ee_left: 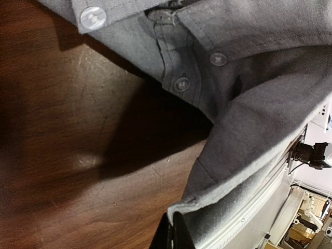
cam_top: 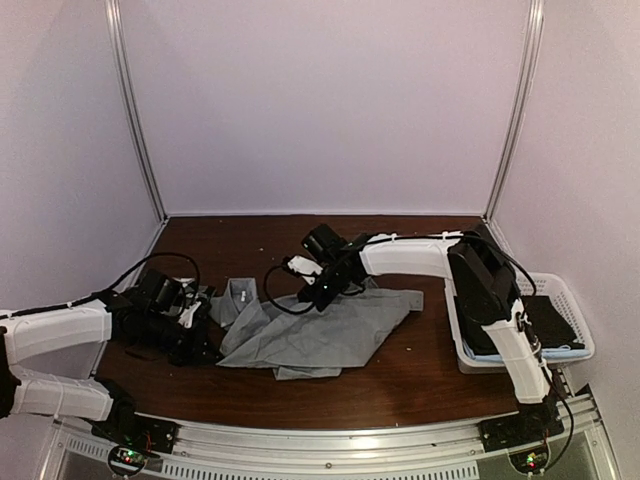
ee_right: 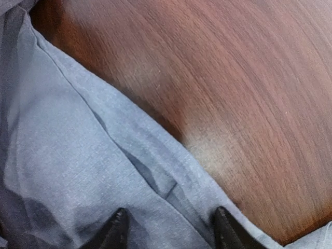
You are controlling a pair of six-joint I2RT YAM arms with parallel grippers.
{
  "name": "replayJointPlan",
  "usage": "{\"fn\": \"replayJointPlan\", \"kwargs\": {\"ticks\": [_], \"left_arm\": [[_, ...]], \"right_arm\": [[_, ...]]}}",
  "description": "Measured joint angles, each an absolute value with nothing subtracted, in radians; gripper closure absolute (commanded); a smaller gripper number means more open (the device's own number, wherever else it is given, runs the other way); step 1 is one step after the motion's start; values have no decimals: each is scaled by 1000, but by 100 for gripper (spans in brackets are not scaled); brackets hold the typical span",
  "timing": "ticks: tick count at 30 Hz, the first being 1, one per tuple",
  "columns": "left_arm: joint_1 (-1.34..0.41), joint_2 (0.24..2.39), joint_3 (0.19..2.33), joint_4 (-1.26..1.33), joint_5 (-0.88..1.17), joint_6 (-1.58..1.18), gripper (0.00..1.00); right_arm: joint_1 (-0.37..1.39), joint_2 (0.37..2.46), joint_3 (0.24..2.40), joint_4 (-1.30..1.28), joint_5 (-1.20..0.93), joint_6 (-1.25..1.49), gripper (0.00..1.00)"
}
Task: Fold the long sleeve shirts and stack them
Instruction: Pick up the crumpled shirt from the center of the board, then flatten out the crumpled shirt at the center of the board.
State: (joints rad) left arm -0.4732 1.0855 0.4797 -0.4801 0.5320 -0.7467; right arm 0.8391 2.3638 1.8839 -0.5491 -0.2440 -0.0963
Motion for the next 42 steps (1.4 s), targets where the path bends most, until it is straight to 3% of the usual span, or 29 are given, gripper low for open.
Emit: {"fn": "replayJointPlan", "kwargs": {"ticks": [1,3,6,22,33,36,40,42], "left_arm": [[-473,1086,480,-480,530,-747,100],[-473,1088,480,-480,525,-747,100],[-473,1093,485,-483,510,-747,100],[-411,1273,781,-522,361,-639,100],[-247,1674,1173,-461,361,-530,100],[-238,1838,1344,-460,363,-517,100],[-224,2035,1576,-467,353,-498,100],[-204,2131,1697,-474,352,-490,100]], "right_arm": [[842,2363,1877,-536,-217,-87,75],[845,2361,1871,-526,-191,-73,92],[839,2347,1840,-495,-136,-19,100],[656,2032,1515,-358,-27,323,100],[617,1991,1487,-268,-48,417,100],[616,1989,1474,-245,-64,427,89],[612,1980,1436,-241,-77,445,52],[607,1979,1421,-244,-78,443,43]]}}
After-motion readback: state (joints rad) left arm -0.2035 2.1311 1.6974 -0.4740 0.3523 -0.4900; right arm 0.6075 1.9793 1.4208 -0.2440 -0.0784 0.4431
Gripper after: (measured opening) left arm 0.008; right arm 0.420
